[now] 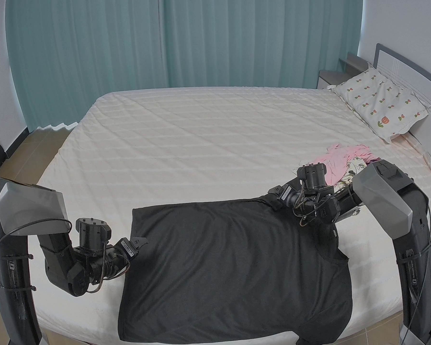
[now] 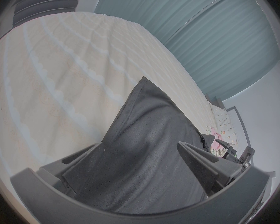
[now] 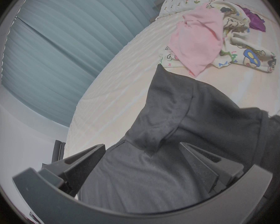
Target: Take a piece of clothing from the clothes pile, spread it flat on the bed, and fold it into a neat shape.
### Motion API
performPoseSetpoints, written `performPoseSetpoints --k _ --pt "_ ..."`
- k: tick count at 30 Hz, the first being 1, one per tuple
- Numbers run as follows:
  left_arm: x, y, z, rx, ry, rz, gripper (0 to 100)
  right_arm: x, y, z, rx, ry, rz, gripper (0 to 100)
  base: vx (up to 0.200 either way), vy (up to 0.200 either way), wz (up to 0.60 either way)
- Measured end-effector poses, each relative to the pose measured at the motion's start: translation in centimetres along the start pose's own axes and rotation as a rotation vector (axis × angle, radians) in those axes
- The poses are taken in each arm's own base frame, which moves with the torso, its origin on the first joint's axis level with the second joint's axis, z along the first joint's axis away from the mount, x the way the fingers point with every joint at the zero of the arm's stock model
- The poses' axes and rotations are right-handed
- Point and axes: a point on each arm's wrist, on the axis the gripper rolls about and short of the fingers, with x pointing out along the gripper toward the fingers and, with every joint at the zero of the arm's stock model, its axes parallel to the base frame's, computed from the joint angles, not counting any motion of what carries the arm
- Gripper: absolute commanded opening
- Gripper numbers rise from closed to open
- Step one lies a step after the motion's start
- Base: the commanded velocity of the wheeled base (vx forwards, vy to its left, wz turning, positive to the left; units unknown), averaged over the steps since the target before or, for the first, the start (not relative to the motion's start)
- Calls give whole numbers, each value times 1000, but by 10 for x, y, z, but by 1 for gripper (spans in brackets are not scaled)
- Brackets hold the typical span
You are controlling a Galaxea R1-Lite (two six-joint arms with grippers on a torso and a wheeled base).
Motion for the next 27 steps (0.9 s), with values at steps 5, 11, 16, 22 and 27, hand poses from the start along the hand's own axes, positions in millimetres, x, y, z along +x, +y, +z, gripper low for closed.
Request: performPoseSetpoints --k 5,11,16,22,27 --pt "1 1 0 -3 1 1 100 16 -2 -2 0 16 -17 100 0 0 0" --pt "2 2 -1 -2 5 5 100 33 7 6 3 -18 12 100 0 0 0" --pt "1 2 -2 -1 8 9 100 46 16 16 4 -81 67 100 0 0 0" --pt "1 3 -4 -1 9 16 100 53 27 25 -8 -217 211 100 0 0 0" --pt "-1 3 -4 -1 3 12 100 49 34 34 -48 -294 277 100 0 0 0"
